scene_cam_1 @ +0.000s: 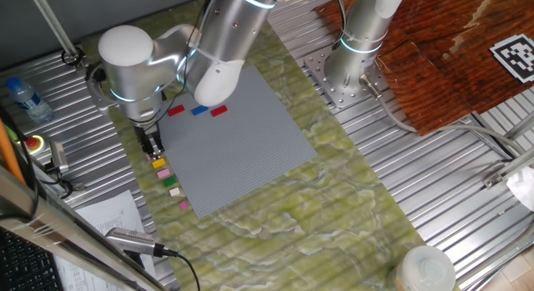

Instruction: Stack small Lego blocks randomly, one at a time

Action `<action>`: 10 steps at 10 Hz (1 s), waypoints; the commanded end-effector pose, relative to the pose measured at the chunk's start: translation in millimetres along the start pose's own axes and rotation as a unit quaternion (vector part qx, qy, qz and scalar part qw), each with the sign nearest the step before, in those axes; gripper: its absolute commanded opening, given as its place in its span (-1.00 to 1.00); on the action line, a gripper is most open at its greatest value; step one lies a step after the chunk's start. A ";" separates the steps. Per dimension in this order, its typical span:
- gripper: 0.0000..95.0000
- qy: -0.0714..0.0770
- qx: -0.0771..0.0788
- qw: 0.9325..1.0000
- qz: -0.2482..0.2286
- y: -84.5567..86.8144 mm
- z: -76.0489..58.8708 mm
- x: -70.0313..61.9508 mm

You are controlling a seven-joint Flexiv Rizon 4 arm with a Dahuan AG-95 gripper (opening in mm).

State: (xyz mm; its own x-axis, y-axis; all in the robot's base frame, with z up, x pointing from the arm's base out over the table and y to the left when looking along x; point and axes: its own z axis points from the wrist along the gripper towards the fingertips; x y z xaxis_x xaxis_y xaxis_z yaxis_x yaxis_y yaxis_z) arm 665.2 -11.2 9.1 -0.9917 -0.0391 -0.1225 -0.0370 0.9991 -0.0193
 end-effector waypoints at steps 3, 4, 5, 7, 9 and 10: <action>-1.00 0.000 0.000 1.000 0.002 0.2 -0.1 -0.1; -1.00 -0.001 0.000 1.000 0.003 0.3 -0.1 -0.1; -1.00 -0.001 0.001 1.000 0.004 0.3 -0.2 -0.1; -1.00 -0.002 0.001 1.000 0.006 0.5 -2.9 -1.0; -1.00 0.000 0.000 1.000 0.007 0.9 -15.8 -3.1; -1.00 0.003 -0.001 1.000 0.005 1.7 -28.9 -1.5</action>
State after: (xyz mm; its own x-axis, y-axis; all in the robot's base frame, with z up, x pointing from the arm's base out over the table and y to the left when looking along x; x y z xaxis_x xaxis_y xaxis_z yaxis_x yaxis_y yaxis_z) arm 662.3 -9.1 38.5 -0.9933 -0.0284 -0.1124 -0.0269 0.9995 -0.0150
